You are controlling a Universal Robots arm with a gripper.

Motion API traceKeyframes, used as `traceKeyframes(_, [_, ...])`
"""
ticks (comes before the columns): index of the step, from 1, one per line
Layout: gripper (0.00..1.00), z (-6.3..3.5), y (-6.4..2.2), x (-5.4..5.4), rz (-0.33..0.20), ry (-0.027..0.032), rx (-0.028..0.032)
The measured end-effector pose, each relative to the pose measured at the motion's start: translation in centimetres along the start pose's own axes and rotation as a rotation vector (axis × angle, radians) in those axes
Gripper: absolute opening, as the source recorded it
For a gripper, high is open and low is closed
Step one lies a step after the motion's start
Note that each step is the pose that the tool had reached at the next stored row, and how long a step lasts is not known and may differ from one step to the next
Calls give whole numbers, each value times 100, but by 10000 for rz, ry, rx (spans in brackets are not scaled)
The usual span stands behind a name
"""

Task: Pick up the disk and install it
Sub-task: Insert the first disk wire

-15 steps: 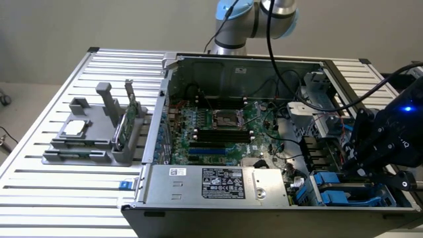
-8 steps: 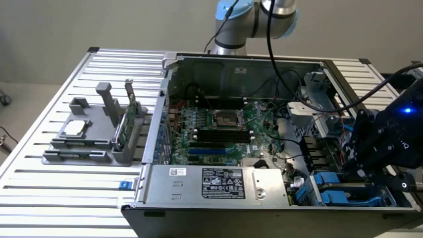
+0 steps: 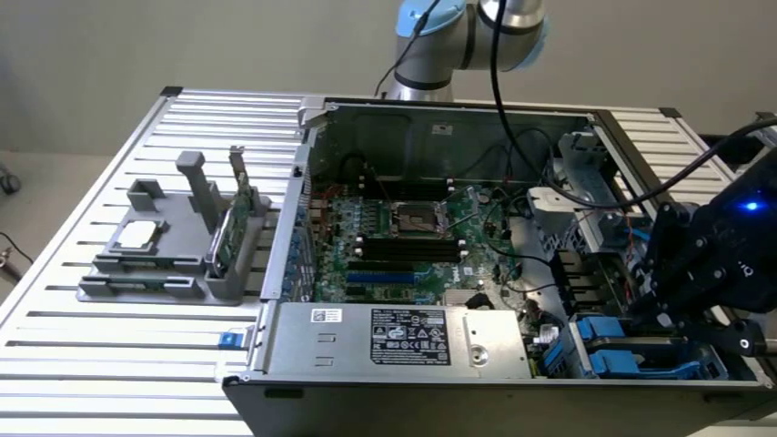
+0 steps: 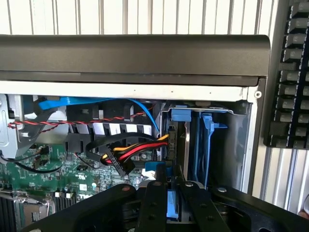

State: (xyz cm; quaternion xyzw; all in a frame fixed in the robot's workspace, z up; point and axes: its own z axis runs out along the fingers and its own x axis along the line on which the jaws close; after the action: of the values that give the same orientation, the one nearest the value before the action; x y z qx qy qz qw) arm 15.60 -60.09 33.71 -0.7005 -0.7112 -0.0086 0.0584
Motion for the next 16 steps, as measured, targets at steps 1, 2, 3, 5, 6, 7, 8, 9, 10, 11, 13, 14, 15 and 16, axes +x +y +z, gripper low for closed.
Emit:
traceKeyframes(1, [16,0,0,-4,-2,21,-2])
traceKeyframes(2, [16,1,0,-7,-3,40,-5])
traceKeyframes(3, [16,1,0,-10,-4,57,-7])
traceKeyframes(5, [16,1,0,-18,-7,98,-11])
traceKeyframes(6, [16,1,0,-22,-8,117,-12])
traceKeyframes(7, [16,1,0,-27,-9,134,-13])
traceKeyframes(8, [16,0,0,-32,-9,149,-14])
traceKeyframes(9, [16,0,0,-35,-7,161,-14])
traceKeyframes(10, [16,-1,-1,-39,-3,176,-15])
traceKeyframes(11, [16,-1,0,-42,1,190,-16])
traceKeyframes(13, [16,-1,-1,-48,22,227,-19])
traceKeyframes(14, [16,-1,-1,-50,37,248,-21])
traceKeyframes(15, [16,0,-1,-51,58,273,-23])
traceKeyframes(16, [16,1,-1,-53,74,295,-26])
